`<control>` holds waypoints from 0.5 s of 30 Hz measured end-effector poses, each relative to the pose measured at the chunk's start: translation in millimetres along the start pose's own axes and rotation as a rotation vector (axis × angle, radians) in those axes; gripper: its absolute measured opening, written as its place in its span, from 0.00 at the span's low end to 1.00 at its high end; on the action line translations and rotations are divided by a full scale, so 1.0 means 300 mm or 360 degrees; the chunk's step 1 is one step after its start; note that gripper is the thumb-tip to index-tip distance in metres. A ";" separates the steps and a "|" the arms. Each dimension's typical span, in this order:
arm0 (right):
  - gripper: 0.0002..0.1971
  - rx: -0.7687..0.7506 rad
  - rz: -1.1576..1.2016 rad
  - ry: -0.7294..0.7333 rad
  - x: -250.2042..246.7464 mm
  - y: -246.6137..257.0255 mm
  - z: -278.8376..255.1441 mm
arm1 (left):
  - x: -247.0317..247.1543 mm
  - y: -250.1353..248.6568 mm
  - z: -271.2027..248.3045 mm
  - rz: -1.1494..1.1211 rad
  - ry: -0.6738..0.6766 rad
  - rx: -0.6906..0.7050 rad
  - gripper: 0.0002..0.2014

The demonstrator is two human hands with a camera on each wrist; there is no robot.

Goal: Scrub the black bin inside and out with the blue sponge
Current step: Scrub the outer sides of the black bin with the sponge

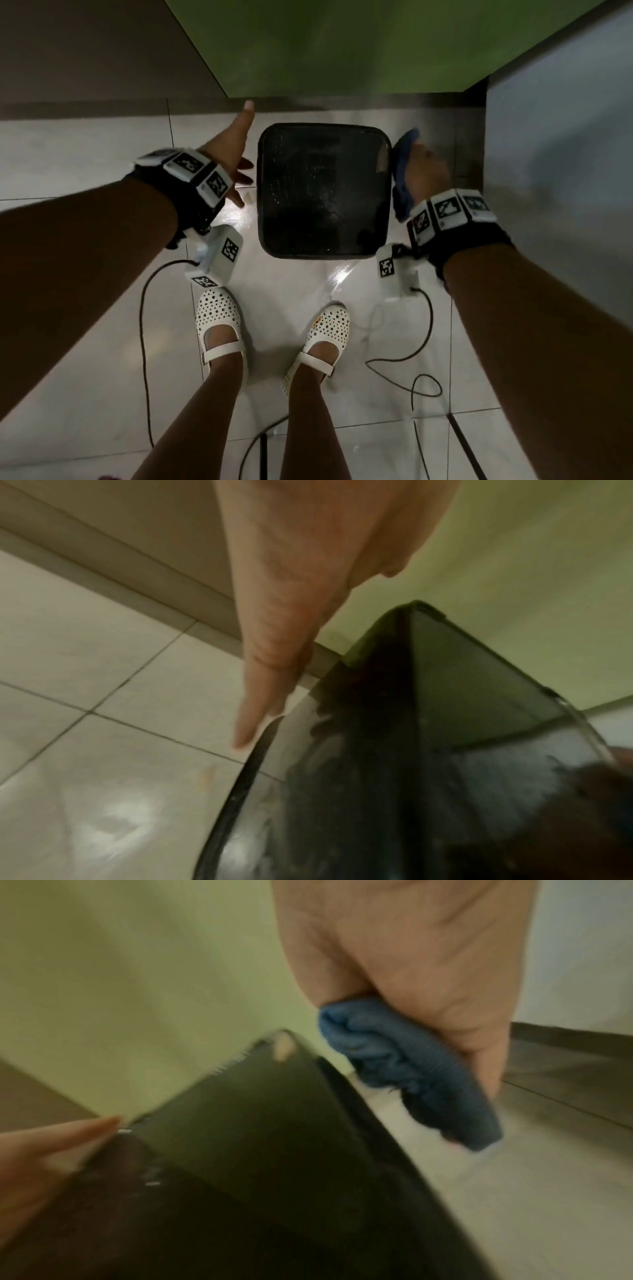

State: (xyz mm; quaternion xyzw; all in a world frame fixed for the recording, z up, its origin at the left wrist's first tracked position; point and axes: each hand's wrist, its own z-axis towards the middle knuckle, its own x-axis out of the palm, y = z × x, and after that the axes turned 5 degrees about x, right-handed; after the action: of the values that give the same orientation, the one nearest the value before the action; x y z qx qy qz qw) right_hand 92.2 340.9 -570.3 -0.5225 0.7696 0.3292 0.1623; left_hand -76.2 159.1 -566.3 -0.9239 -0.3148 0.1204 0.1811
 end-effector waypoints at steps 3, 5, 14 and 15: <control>0.22 -0.0421 -0.0001 -0.0401 0.014 0.022 -0.125 | 0.060 -0.041 -0.015 0.0208 -0.0172 0.0403 0.32; 0.23 -0.0856 -0.0258 -0.0527 0.067 0.026 -0.189 | 0.108 -0.019 -0.010 0.0291 -0.0287 0.0577 0.27; 0.25 -0.0898 -0.1136 -0.0193 0.225 0.094 -0.194 | 0.147 0.058 0.053 0.0176 -0.0588 0.0940 0.19; 0.25 -0.0787 -0.1043 -0.0197 0.206 0.096 -0.186 | 0.148 0.058 0.054 0.0149 -0.0595 0.0921 0.19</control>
State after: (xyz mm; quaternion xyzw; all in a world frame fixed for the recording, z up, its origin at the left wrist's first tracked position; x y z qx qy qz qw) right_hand 46.5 266.8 -556.5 -0.7423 0.4491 0.4659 0.1739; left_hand -37.9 178.4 -592.8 -0.8096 -0.2526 0.3800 0.3692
